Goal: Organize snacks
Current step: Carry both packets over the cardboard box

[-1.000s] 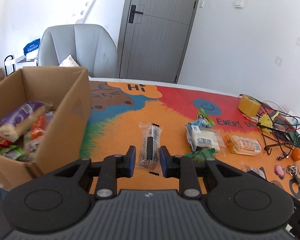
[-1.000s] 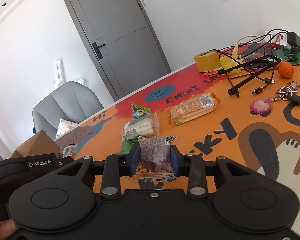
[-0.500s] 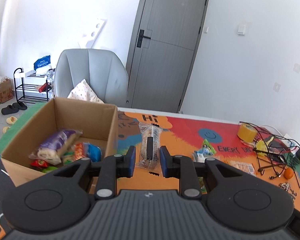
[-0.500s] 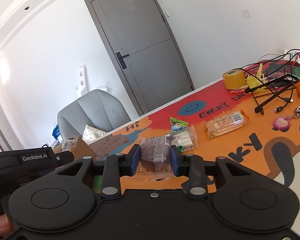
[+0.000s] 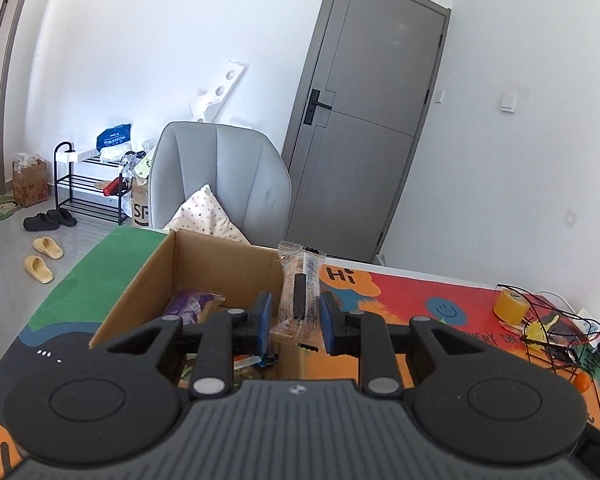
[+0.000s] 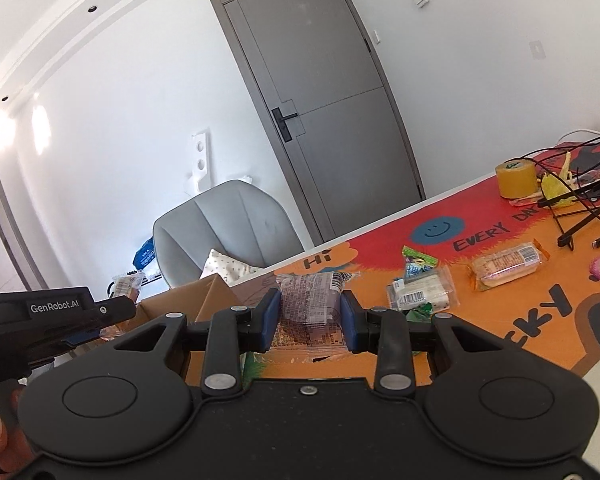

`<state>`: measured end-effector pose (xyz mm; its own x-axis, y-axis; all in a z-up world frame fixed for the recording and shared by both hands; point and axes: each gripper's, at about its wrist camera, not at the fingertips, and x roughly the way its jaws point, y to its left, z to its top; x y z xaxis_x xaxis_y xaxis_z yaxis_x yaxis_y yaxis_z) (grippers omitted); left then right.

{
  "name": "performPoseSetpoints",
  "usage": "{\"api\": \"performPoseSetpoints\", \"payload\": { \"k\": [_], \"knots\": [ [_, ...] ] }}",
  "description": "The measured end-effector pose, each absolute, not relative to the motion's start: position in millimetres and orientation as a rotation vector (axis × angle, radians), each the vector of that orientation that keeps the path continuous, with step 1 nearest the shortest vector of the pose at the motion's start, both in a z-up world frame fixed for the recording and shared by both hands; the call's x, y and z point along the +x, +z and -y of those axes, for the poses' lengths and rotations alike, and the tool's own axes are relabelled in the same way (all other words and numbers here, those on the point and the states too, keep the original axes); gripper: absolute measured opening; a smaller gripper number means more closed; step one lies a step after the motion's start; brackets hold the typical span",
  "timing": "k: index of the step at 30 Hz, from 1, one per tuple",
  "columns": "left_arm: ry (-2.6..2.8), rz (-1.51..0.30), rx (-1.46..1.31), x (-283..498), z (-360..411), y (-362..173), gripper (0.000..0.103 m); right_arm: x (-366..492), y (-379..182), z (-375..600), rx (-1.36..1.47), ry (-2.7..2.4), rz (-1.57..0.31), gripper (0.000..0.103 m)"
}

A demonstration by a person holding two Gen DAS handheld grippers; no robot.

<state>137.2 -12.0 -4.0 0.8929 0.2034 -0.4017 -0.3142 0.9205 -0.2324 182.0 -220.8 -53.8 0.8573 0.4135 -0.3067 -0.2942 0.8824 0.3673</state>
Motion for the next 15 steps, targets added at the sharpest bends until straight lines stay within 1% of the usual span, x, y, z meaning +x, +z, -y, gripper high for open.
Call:
{"api": "performPoseSetpoints", "payload": {
  "k": [7,15],
  "knots": [
    [0.314,-0.384,-0.334,136.1,-18.7,-8.9,0.024,185.9,-49.4,194.9,0.300,0.420,-0.390,0.033],
    [0.332,-0.427,-0.391,147.3,-49.5,-26.9,0.024,198.4,-51.4,161.5,0.268,0.455,-0.413,0.033]
  ]
}}
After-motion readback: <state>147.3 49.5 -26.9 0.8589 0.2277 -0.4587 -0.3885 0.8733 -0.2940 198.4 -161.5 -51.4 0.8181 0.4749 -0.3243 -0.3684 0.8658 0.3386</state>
